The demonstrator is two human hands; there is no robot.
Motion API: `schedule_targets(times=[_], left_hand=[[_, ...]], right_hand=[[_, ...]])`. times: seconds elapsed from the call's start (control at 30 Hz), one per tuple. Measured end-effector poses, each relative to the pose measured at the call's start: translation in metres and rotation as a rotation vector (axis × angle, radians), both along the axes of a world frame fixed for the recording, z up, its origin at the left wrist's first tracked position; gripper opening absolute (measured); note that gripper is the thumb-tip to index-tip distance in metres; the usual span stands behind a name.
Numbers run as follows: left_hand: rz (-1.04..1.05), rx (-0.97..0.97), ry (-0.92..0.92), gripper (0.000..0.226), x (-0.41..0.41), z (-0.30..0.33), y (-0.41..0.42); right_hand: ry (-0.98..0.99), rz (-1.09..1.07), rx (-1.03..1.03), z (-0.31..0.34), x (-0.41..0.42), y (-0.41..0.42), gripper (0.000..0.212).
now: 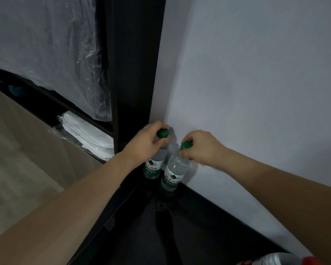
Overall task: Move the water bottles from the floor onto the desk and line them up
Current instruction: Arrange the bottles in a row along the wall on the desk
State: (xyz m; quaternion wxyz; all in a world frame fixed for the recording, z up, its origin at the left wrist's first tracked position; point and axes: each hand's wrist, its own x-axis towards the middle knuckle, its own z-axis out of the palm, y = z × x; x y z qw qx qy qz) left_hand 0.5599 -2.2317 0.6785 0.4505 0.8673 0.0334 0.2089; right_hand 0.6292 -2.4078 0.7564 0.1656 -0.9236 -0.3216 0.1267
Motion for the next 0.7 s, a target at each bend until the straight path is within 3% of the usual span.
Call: schedule_targets(times=[0.13, 0.3, 0.7], left_hand=[[0.032, 0.087, 0.010, 0.032, -0.002, 0.003, -0.005], [0.072, 0.179, -0.043, 0.028, 0.002, 0.004, -0.008], [0.187, 0.198, -0.044, 0.021, -0.001, 0.004, -0.014]], right_hand=[[-0.136, 0.032, -0.034, 0.001, -0.003, 0.003, 0.023], [-0.171, 0.057, -0.005, 0.002, -0.005, 0.006, 0.022], [-0.208, 0.095, -0.055, 0.001, -0.010, 0.016, 0.020]])
